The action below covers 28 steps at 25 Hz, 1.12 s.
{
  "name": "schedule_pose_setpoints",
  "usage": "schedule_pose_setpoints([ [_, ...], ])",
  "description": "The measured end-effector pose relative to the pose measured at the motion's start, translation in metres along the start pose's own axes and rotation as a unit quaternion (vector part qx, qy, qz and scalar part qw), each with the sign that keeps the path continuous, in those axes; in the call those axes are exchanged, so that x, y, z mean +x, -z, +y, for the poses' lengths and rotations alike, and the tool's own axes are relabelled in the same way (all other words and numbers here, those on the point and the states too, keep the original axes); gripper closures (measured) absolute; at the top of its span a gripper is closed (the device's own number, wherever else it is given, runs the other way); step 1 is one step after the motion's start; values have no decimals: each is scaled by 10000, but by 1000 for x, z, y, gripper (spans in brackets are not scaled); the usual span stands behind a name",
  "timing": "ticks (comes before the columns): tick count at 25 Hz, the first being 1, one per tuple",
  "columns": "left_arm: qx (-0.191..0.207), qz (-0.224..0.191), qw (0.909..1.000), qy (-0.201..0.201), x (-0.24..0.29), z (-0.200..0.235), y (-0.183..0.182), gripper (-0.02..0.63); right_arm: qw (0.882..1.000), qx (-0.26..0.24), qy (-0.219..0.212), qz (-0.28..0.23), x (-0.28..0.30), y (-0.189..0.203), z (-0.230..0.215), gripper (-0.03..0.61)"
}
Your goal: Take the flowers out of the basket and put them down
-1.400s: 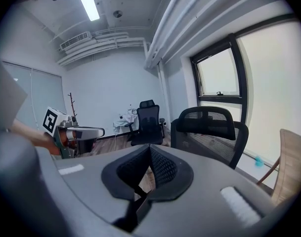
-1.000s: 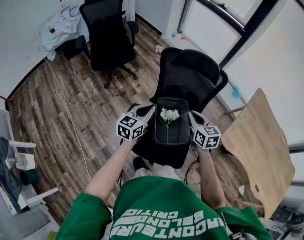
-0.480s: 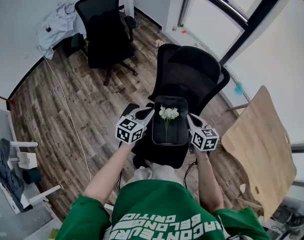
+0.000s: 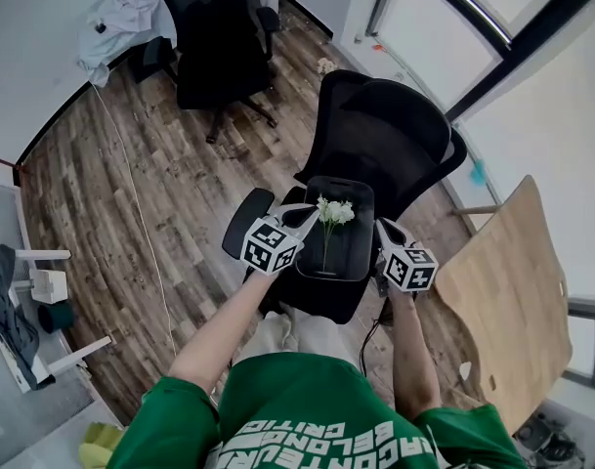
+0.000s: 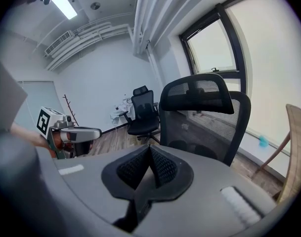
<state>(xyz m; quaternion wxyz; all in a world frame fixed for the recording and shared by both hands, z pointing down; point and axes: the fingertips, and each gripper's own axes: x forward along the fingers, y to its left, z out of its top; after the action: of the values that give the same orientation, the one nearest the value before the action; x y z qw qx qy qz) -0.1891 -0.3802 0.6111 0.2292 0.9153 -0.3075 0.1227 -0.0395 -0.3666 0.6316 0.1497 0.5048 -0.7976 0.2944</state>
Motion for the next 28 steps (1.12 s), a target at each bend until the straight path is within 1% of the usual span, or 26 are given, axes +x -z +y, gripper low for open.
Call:
schedule_pose_setpoints([
  [8,-189,50,9998,10,23,7,28,594,9997,33,-78,245,27,22,-14,572],
  [12,-427,54,9990,-75,31,13,53,595,9992,172,-113,332,36,46,-20,572],
  [15,-643,54,9979,-99,40,16,70,594,9993,262,-89,261,42,62,-28,572],
  [20,-752,121,9971,-80,49,19,93,594,9984,391,-147,385,59,90,-30,571],
  [28,-1012,27,9948,-135,61,22,121,594,9971,483,-234,532,77,122,-36,572],
])
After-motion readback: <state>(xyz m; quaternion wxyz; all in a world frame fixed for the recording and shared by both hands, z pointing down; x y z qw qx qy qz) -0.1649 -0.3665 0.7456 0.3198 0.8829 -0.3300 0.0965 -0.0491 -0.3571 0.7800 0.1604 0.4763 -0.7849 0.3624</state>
